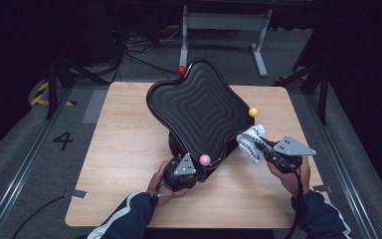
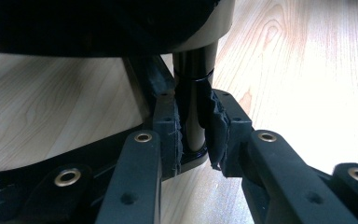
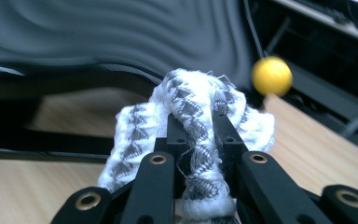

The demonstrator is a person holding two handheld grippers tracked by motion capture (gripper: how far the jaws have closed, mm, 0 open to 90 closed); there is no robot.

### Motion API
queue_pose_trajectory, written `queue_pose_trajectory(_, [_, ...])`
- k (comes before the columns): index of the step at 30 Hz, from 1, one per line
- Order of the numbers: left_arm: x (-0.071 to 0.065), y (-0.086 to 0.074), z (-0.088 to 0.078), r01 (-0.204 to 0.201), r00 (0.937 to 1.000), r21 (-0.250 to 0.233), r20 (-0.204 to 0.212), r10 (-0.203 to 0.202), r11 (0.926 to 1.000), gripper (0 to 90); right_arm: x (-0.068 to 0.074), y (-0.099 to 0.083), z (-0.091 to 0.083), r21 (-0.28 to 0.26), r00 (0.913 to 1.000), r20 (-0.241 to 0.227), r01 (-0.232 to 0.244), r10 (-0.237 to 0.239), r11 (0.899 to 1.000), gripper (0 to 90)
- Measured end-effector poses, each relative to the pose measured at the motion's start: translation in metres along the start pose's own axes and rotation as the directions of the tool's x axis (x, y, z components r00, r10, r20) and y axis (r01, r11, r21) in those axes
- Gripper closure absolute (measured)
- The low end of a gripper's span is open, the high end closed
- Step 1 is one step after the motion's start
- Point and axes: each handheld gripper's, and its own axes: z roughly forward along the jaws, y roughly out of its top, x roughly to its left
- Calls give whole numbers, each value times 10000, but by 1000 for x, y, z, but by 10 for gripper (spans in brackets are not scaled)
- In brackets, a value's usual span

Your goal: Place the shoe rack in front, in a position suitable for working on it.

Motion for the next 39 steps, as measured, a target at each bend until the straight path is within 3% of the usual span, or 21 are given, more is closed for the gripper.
queue_pose_trajectory(2, [-1,0,1,-7,10000,-38,-16,7,10000,738,10,6,-2,-289,9990,-403,181,-192,9994,804])
queue_pose_trajectory(5, [-1,0,1,-59,10000,-32,-36,59,10000,738,24,13,0,-303,9952,-736,617,-638,9976,804])
queue_pose_trajectory(8, [-1,0,1,-50,10000,-8,-41,50,10000,737,35,15,4,-303,9914,-1066,729,-757,9969,804])
queue_pose_trajectory(9, [-1,0,1,-87,9999,39,-52,87,10000,737,37,16,6,-294,9900,-1071,887,-914,9956,804])
queue_pose_trajectory(15, [-1,1,1,-195,9998,39,-75,195,9998,736,47,19,8,-424,9857,-1463,779,-833,9961,804])
queue_pose_trajectory(19, [-1,1,1,-209,9998,51,-73,209,9998,736,55,22,7,-491,9798,-1592,1147,-1211,9922,804])
queue_pose_trajectory(23, [-1,1,1,-214,9998,101,-60,215,9997,736,46,17,10,-260,9849,-1331,1085,-1110,9938,804])
queue_pose_trajectory(30, [0,0,1,-150,9999,53,16,149,9999,737,12,0,22,233,9989,-371,304,-295,9993,804])
queue_pose_trajectory(32, [0,0,1,-146,9999,61,17,146,9999,737,1,-4,25,346,9998,38,193,-195,9992,804])
queue_pose_trajectory(35, [1,0,1,-132,9999,3,28,132,9999,737,-6,-6,26,329,9997,249,-50,42,9994,804])
queue_pose_trajectory(37, [1,0,1,-132,9999,31,30,132,9999,738,-19,-10,29,504,9961,840,-322,279,9982,805])
queue_pose_trajectory(39, [1,0,1,-123,9999,32,32,123,9999,738,-22,-11,29,497,9947,958,-425,376,9979,805])
